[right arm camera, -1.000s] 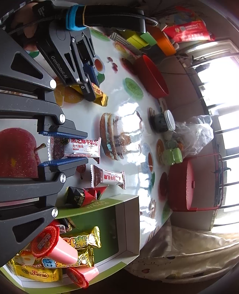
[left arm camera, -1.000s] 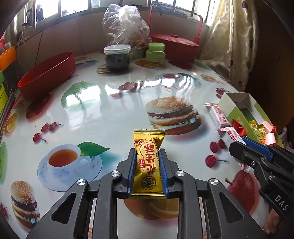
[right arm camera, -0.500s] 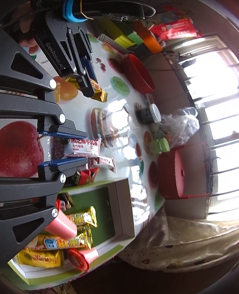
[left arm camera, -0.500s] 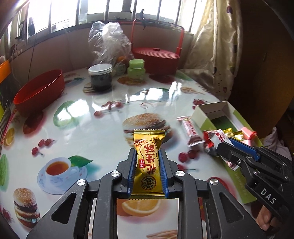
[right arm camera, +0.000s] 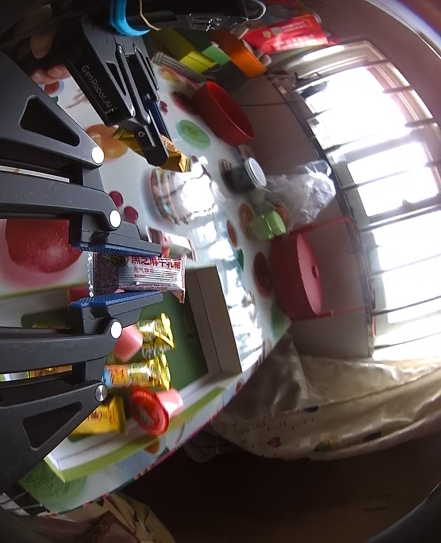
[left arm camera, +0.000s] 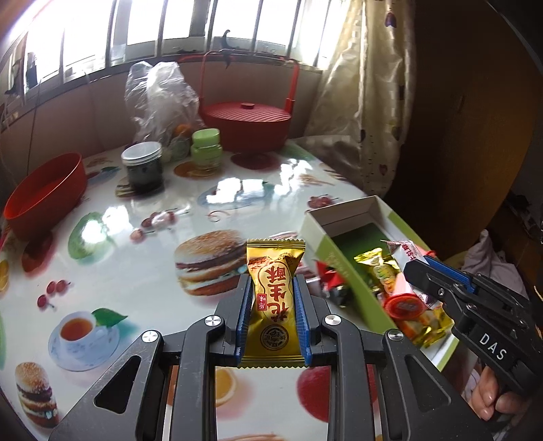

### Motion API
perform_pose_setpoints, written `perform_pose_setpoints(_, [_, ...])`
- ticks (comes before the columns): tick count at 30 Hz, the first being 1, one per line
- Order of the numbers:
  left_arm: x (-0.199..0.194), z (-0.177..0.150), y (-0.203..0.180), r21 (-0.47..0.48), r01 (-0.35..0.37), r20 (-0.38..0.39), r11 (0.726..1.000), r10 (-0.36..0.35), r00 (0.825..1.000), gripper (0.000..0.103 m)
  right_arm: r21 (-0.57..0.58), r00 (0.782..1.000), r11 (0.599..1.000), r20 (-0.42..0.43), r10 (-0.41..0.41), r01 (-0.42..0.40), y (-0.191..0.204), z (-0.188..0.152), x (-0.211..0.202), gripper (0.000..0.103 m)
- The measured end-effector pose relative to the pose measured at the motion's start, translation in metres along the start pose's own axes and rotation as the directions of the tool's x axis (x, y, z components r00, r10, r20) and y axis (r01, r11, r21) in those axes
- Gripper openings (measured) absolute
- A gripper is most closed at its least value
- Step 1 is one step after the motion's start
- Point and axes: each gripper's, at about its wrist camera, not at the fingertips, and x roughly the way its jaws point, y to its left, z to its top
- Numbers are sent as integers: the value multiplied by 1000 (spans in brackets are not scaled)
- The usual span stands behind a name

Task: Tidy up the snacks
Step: 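Carry the yellow packet and the wrapped bar over the green box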

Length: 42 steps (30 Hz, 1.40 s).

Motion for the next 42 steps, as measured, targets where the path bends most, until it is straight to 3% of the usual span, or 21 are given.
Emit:
perform_pose_setpoints(21, [17, 14, -52, 50, 126, -30, 991, -124, 992, 25, 112, 994, 988, 20, -112, 109, -58, -16, -36, 19])
perform_pose_setpoints(42, [59, 16, -73, 39, 198, -116, 979, -192, 975, 25, 127, 984, 976, -37, -173, 176, -79, -35, -29, 19])
